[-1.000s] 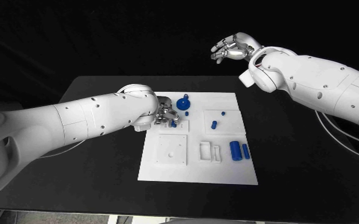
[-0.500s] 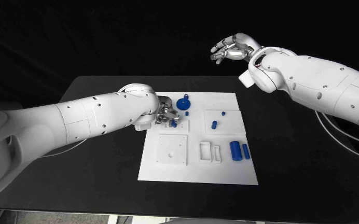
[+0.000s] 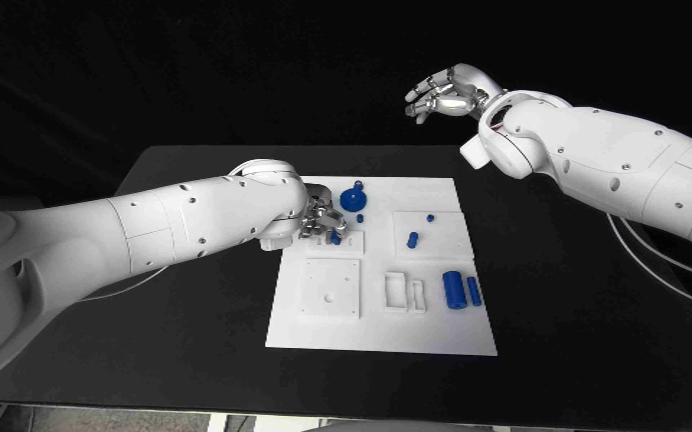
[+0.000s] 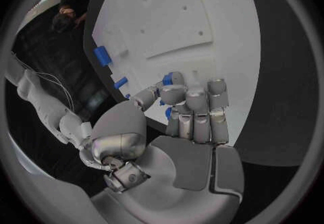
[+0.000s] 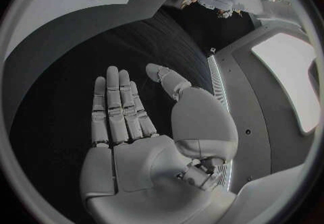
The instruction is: Assemble the parts on the task board
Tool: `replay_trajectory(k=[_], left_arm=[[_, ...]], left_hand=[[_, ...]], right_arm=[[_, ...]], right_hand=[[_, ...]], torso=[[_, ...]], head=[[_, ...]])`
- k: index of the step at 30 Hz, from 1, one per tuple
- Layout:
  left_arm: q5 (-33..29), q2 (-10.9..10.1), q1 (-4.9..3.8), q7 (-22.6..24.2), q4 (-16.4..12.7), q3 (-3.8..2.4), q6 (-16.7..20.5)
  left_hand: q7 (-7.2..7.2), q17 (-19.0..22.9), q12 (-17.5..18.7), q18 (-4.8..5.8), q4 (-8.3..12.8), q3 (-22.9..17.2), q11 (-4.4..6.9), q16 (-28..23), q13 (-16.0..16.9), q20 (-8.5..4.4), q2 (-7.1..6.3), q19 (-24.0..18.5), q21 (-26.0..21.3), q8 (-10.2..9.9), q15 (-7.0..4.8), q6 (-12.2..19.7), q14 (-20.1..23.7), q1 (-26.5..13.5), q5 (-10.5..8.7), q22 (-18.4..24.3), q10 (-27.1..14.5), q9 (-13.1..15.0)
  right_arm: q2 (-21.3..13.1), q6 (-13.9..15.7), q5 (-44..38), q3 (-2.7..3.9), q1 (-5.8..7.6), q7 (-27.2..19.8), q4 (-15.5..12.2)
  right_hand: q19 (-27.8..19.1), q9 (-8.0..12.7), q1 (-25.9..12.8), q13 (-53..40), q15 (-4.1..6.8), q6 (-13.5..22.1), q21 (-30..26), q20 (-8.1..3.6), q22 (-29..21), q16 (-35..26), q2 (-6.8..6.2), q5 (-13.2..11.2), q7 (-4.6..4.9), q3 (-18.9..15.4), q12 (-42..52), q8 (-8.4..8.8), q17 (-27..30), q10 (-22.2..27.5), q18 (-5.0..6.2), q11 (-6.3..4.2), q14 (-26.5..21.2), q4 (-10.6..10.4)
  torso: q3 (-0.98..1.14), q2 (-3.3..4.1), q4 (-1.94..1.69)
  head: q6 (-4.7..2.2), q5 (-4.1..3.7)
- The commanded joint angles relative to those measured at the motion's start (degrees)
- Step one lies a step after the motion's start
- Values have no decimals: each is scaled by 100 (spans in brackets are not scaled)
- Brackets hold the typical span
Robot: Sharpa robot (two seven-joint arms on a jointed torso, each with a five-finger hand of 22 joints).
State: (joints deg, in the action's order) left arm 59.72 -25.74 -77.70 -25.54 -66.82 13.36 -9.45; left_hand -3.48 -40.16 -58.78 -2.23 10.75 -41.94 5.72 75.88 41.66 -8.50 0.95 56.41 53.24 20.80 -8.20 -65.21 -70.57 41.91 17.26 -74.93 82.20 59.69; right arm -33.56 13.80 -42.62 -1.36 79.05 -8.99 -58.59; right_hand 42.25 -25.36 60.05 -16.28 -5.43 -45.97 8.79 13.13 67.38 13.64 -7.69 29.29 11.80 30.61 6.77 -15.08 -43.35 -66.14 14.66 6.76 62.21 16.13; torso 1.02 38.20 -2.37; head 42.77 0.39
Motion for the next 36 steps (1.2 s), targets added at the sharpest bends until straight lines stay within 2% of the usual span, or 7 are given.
replay_trajectory(k=[1, 16, 23, 36], left_arm=[[-30, 19, 27, -13, -35, 21, -208], [2, -8, 25, -13, -34, 20, -267], [-1, -8, 19, -20, -3, 20, -320], [-55, 4, 18, -35, 15, 20, -340]], left_hand=[[512, 0, -22, -32, 91, -47, 158, 10, -11, -505, 136, -37, 32, 14, -33, -803, 14, 220, 45, -109, -176, 3], [513, -2, -27, -27, 129, -42, 162, 13, -22, -501, 144, -35, 37, 18, -26, -805, 8, 300, 101, -107, -174, 5], [516, -8, -37, -24, 149, -24, 169, 24, -27, -497, 153, -29, 41, 25, -20, -815, -5, 328, 187, -106, -172, 7], [520, -12, -50, -21, 153, -8, 175, 32, -27, -493, 170, -21, 45, 30, -19, -821, -15, 333, 246, -104, -170, 9]], right_arm=[[-2, -79, -35, 3, -2, -6, -6], [1, -96, -35, 3, -4, -5, 2], [3, -96, -35, 3, -6, -6, 0], [9, -98, -36, 3, -15, -10, 4]], right_hand=[[-24, 6, 25, 6, -2, 41, -33, -1, 7, -40, 6, 37, 35, -9, -41, -16, -5, -31, -59, 25, -48, 8], [-35, 10, 27, 8, -7, 45, -44, 1, 12, -48, 6, 40, 36, -11, -49, -16, -5, -31, -60, 27, -59, 10], [-40, 11, 31, 9, -9, 46, -49, 2, 15, -51, 9, 41, 36, -11, -52, -17, -5, -32, -61, 28, -64, 12], [-44, 13, 37, 10, -11, 46, -55, 3, 19, -54, 10, 41, 36, -9, -57, -18, -6, -33, -61, 28, -67, 14]], torso=[[-1, -1, 1], [2, -2, -4], [1, -2, 0], [4, -1, -6]], head=[[4, -1], [27, 7], [32, 14], [25, 14]])
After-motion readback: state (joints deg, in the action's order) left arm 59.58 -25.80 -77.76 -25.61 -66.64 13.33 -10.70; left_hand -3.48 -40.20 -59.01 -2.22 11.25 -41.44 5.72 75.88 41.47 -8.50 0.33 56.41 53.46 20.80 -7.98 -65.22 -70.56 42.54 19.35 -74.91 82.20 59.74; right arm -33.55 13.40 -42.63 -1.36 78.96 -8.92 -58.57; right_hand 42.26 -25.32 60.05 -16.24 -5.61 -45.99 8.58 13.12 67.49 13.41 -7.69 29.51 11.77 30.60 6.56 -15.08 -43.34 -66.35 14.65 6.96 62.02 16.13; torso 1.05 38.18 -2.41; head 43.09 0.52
